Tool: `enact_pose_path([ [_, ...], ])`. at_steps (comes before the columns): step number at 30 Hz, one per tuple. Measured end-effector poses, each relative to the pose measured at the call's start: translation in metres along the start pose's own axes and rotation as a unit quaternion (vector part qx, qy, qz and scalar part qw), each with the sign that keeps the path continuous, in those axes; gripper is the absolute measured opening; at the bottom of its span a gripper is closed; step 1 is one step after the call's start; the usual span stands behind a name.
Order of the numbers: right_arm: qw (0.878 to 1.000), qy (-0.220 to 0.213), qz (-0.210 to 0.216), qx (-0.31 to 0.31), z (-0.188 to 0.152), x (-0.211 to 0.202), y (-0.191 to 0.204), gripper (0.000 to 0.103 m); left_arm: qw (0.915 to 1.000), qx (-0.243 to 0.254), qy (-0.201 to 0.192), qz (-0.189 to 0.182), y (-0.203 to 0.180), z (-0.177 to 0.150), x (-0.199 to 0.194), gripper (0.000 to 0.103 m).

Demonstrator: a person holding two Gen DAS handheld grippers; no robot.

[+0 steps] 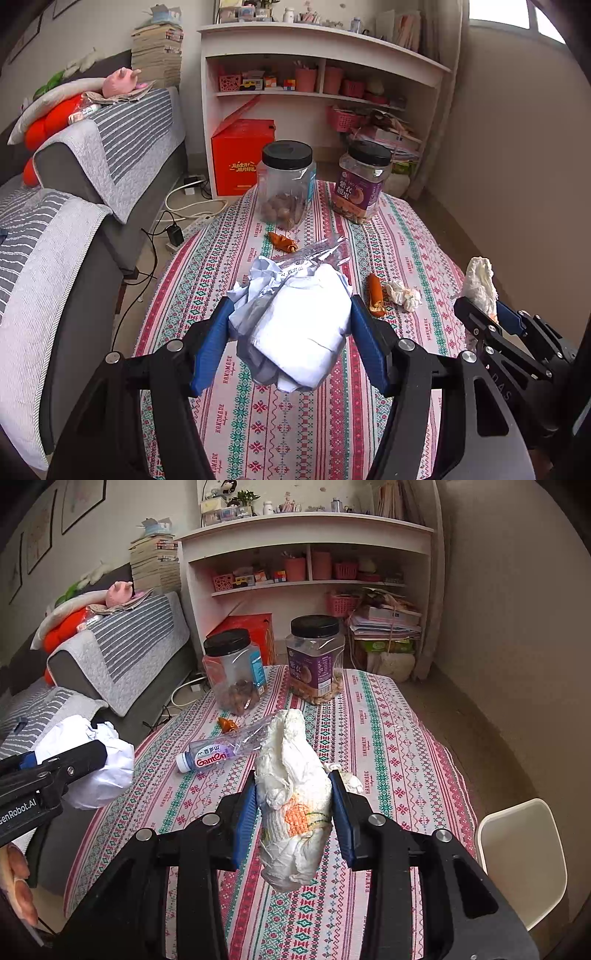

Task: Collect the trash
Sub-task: 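Carry the white diaper over the bin and release it with the right gripper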

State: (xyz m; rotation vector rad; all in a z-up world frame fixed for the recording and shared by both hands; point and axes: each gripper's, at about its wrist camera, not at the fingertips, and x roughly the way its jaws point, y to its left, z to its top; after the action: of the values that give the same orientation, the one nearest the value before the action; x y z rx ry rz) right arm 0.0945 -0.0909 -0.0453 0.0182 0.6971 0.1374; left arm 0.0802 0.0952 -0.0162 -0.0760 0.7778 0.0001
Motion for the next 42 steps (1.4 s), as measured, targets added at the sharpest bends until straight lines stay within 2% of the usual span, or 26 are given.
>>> enact_pose_path([
  [11, 1.000, 0.001, -0.004, 0.001, 0.000, 0.000, -0.004, 0.036, 1.0000, 0.003, 0.000, -0.004, -0.006, 0.000, 0.000, 0.062],
  [19, 0.999, -0.008, -0.028, 0.014, 0.001, -0.007, -0.026, 0.036, 0.9998, 0.008, -0.007, -0.019, -0.024, 0.002, 0.000, 0.063],
  [31, 0.993, -0.005, -0.083, 0.083, -0.002, -0.023, -0.106, 0.036, 0.9982, 0.034, -0.002, -0.049, -0.073, 0.001, 0.009, 0.063],
  [42, 0.979, 0.008, -0.139, 0.147, -0.013, -0.044, -0.185, 0.036, 0.9944, 0.089, 0.009, -0.058, -0.125, -0.016, 0.024, 0.062],
])
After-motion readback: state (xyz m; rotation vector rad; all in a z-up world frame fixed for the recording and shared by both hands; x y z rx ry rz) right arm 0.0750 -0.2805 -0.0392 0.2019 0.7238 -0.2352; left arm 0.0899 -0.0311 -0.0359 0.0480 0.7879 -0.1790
